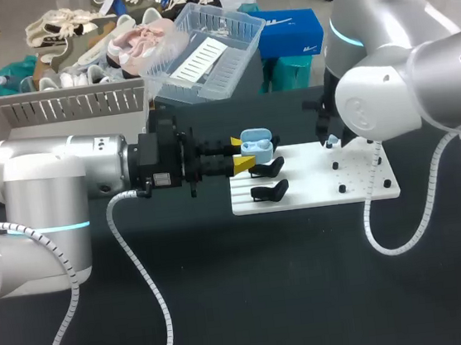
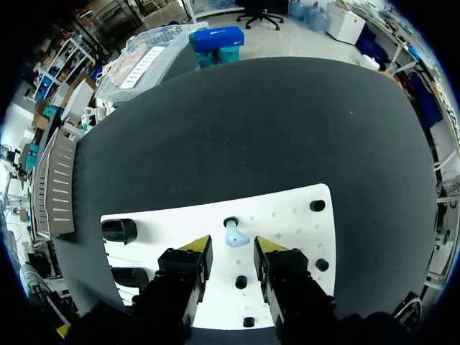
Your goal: Pick up each earbud case from the left stands, insert the matching earbuds, close the lid, and place the case in the box.
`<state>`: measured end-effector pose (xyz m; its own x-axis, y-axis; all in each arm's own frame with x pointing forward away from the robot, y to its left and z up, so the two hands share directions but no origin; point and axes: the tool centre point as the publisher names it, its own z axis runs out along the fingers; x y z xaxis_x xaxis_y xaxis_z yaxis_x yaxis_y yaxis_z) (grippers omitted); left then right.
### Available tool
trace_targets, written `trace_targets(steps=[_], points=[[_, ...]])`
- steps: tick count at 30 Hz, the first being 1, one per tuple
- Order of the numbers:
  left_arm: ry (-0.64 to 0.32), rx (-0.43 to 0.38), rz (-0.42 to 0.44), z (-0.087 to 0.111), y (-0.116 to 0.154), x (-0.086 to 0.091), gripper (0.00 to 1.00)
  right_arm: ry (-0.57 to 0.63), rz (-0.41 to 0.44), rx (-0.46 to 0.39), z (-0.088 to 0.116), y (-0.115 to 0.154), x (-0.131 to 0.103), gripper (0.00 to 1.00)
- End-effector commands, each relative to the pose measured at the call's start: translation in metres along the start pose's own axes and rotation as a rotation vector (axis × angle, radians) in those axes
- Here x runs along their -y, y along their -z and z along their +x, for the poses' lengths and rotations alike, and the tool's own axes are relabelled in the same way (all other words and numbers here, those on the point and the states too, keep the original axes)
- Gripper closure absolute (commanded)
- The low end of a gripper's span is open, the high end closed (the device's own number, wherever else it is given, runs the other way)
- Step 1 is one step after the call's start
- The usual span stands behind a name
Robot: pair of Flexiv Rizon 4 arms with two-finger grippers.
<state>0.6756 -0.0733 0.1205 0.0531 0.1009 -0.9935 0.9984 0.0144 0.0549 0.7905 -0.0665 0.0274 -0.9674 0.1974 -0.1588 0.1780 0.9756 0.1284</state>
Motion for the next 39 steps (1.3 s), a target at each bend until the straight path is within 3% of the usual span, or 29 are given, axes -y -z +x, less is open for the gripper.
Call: trace_targets(steps=[1,12,19,31,39], points=[[-0.001,0.0,-0.004,0.0,0.0,0.001,1.0,0.002,-0.002,-0.005,-0.003,-0.002,-0.001,0.65],[-0.001,0.0,-0.004,0.0,0.0,0.001,1.0,0.003,-0.001,-0.007,-0.004,-0.003,0.0,0.7],[-0.001,0.0,-0.004,0.0,0.0,0.001,1.0,0.003,0.002,-0.009,-0.004,-0.003,0.001,1.0],[-0.001,0.0,-0.004,0.0,0.0,0.001,1.0,0.0,0.003,0.002,-0.003,0.009,0.0,1.0],[-0.001,0.0,-0.004,0.0,0.0,0.001,1.0,0.005,0.001,0.042,0.002,0.034,0.0,1.0]])
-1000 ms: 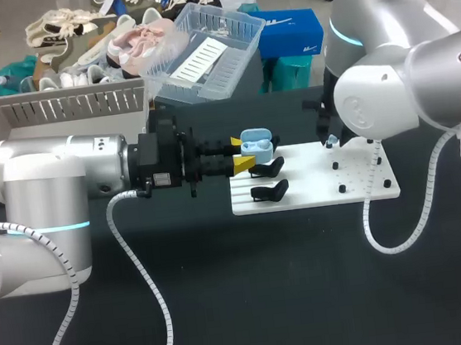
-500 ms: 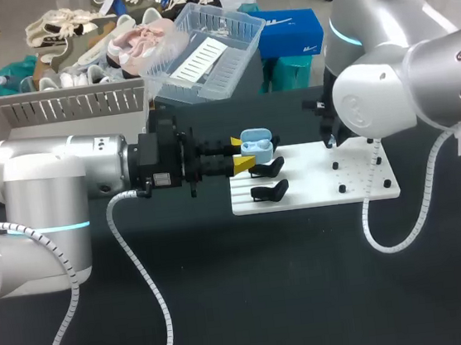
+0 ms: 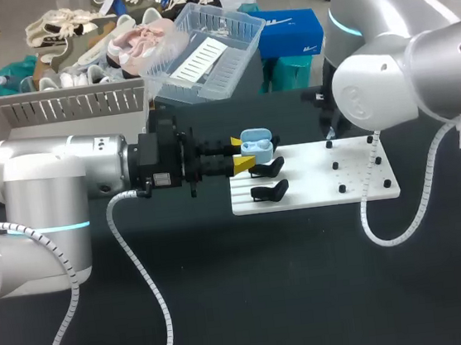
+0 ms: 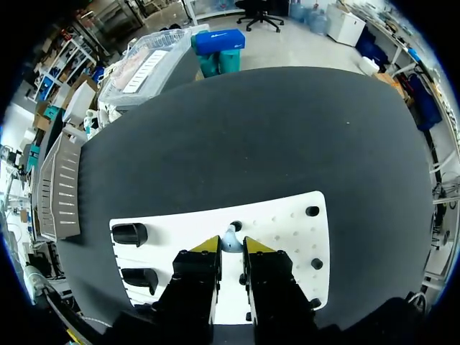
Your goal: Pick up each earbud case from the left stands, insert the matching earbuds, close the lid, and place the case in the box.
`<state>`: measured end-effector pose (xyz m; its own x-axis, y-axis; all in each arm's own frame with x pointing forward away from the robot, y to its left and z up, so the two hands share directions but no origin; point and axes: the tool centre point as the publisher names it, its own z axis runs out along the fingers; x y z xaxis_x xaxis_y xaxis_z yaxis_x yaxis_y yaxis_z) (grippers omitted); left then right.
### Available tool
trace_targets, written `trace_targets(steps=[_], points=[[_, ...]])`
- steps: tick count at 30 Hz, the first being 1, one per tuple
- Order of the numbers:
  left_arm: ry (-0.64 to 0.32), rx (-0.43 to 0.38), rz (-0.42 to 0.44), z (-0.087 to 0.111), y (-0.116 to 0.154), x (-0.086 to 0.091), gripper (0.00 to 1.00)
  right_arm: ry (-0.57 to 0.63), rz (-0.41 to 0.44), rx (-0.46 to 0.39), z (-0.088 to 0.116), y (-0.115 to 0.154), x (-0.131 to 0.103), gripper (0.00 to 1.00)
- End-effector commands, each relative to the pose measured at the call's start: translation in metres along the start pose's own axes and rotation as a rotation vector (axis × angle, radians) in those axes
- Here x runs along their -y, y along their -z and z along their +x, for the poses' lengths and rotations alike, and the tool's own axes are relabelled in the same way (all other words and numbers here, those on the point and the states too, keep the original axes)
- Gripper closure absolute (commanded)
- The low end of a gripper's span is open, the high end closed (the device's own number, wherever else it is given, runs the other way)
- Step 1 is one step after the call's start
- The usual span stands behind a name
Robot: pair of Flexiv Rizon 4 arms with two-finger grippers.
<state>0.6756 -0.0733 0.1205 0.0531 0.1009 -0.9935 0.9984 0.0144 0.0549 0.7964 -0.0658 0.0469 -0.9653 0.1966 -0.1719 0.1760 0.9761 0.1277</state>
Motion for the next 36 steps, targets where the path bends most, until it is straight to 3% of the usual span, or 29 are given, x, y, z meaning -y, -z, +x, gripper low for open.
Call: trace_targets(steps=[1,13,24,28,36], points=[[-0.001,0.0,-0.004,0.0,0.0,0.001,1.0,0.004,-0.001,0.038,0.011,0.022,0.004,1.0],[-0.001,0.0,-0.004,0.0,0.0,0.001,1.0,0.015,-0.05,0.221,0.025,0.122,-0.007,1.0],[-0.001,0.0,-0.004,0.0,0.0,0.001,1.0,0.188,-0.082,0.338,0.07,0.199,-0.053,1.0],[-0.001,0.0,-0.004,0.0,0.0,0.001,1.0,0.249,-0.095,0.335,0.088,0.217,-0.069,1.0],[-0.001,0.0,-0.004,0.0,0.0,0.001,1.0,0.372,-0.109,0.221,0.118,0.235,-0.097,1.0]])
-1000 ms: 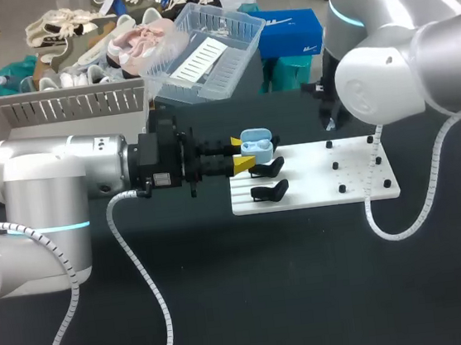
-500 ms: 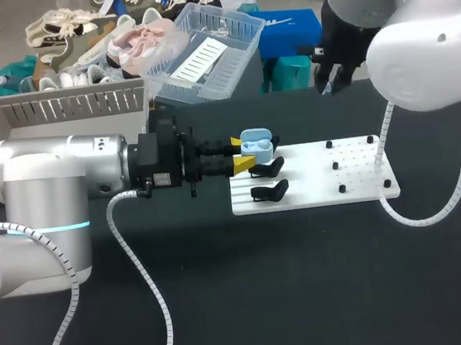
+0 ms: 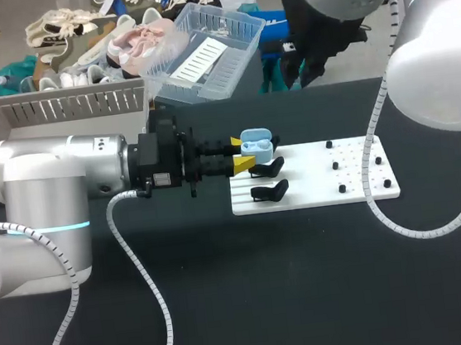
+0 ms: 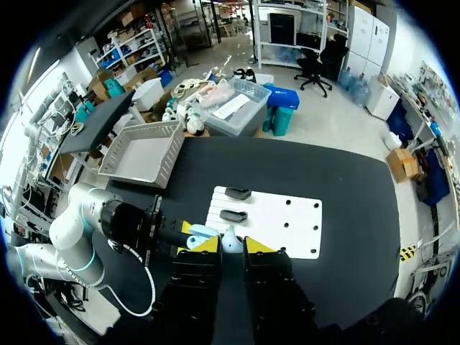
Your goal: Pick up each earbud case from the left stands, insert the matching earbuds, close the lid, and place the case in the box.
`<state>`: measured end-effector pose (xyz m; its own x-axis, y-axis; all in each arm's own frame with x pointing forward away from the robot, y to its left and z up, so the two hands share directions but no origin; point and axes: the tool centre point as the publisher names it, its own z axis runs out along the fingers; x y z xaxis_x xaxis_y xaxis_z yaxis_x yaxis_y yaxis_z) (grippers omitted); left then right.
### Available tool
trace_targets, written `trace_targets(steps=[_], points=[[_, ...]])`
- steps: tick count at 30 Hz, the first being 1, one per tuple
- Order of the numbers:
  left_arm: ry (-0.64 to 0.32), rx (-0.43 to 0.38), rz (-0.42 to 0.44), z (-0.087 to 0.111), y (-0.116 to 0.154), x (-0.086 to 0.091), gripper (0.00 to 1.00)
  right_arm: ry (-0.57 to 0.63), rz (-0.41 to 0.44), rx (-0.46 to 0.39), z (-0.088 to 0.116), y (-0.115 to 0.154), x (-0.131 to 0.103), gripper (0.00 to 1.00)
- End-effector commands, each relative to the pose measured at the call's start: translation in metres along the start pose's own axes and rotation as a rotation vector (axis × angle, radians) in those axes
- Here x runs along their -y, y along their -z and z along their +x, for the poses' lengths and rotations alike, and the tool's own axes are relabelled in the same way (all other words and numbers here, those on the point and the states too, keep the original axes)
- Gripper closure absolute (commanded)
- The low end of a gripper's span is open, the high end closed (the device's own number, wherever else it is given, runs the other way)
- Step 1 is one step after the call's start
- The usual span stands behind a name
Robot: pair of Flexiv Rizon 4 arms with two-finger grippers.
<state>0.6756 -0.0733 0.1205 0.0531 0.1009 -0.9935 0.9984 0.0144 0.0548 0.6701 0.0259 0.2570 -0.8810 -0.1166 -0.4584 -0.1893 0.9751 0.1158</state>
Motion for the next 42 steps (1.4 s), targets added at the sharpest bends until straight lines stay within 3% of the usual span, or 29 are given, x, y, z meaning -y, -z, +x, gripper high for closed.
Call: trace_targets(steps=[1,15,26,42], points=[[-0.001,0.0,-0.004,0.0,0.0,0.001,1.0,0.025,-0.018,-0.046,0.008,0.017,-0.013,1.0],[-0.001,0.0,-0.004,0.0,0.0,0.001,1.0,0.198,-0.076,-0.268,0.024,-0.003,-0.058,1.0],[-0.001,0.0,-0.004,0.0,0.0,0.001,1.0,0.199,-0.056,-0.408,0.033,-0.024,-0.052,1.0],[-0.001,0.0,-0.004,0.0,0.0,0.001,1.0,0.199,-0.048,-0.414,0.034,-0.026,-0.05,1.0]])
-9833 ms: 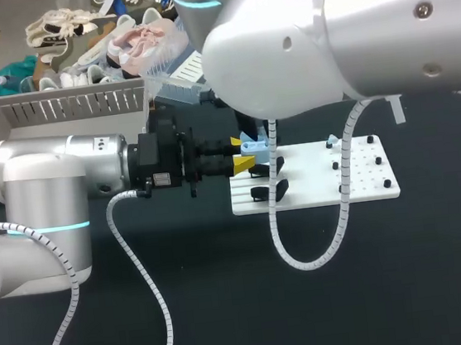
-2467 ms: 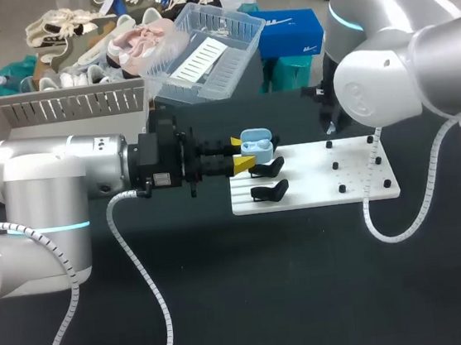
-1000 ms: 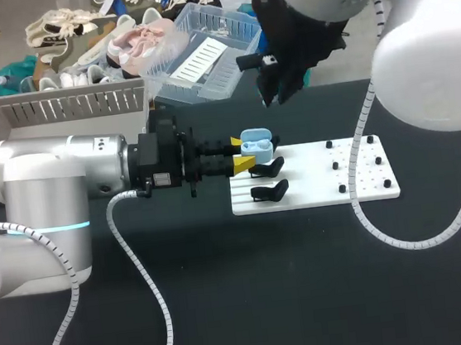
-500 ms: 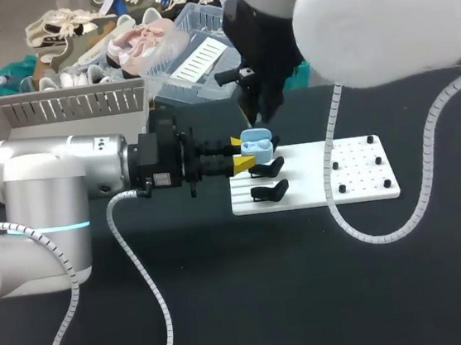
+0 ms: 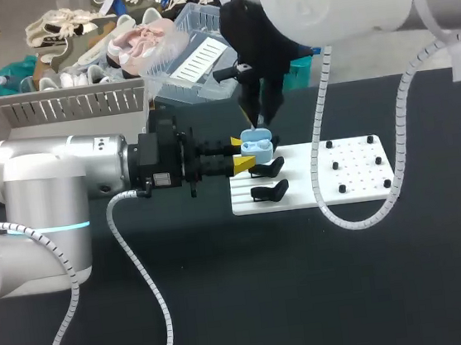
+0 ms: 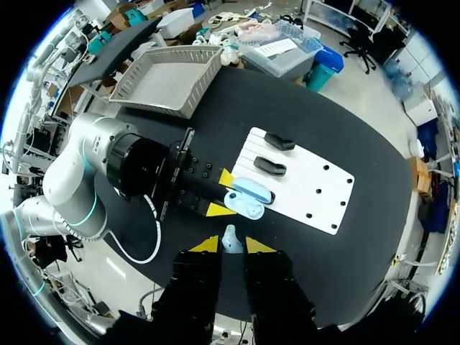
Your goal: Pick up each earbud case from the left stands, insert the matching earbuds, close the lid, and place the case in the box.
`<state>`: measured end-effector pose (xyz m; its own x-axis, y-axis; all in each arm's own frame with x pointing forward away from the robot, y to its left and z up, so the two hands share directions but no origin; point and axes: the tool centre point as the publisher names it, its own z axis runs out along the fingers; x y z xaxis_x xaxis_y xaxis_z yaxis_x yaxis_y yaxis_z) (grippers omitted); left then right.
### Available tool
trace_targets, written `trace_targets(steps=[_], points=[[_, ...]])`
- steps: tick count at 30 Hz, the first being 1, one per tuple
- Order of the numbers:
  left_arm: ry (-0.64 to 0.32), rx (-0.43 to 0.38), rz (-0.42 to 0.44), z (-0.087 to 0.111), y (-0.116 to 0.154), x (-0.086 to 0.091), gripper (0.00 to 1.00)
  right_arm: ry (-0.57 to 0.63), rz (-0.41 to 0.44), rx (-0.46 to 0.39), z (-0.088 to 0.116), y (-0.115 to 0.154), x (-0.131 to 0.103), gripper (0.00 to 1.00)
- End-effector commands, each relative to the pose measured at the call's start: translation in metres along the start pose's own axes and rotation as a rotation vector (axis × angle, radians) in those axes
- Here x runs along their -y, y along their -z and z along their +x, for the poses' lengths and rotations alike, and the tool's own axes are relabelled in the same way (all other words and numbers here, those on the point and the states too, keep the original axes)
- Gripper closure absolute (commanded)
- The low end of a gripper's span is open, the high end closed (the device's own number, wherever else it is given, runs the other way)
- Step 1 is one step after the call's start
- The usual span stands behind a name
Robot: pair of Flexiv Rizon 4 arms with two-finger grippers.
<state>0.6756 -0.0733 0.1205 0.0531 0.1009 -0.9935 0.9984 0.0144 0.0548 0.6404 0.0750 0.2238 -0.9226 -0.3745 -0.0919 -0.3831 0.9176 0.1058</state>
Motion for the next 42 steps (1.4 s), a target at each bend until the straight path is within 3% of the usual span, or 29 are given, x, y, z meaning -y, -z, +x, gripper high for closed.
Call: trace_targets(steps=[1,5,10,18,34,42], points=[[-0.001,0.0,-0.004,0.0,0.0,0.001,1.0,0.028,-0.022,-0.002,-0.004,0.0,-0.004,1.0],[-0.001,0.0,-0.004,0.0,0.0,0.001,1.0,0.206,-0.122,0.04,-0.011,0.002,-0.008,1.0],[-0.001,0.0,-0.004,0.0,0.0,0.001,1.0,0.378,-0.089,0.031,-0.016,-0.001,-0.005,1.0],[-0.001,0.0,-0.004,0.0,0.0,0.001,1.0,0.493,-0.021,0.004,-0.02,-0.004,-0.002,1.0],[-0.001,0.0,-0.004,0.0,0.0,0.001,1.0,0.492,-0.015,-0.007,-0.019,-0.007,0.0,1.0],[-0.001,0.0,-0.004,0.0,0.0,0.001,1.0,0.464,0.021,0.071,-0.012,-0.022,0.004,1.0]])
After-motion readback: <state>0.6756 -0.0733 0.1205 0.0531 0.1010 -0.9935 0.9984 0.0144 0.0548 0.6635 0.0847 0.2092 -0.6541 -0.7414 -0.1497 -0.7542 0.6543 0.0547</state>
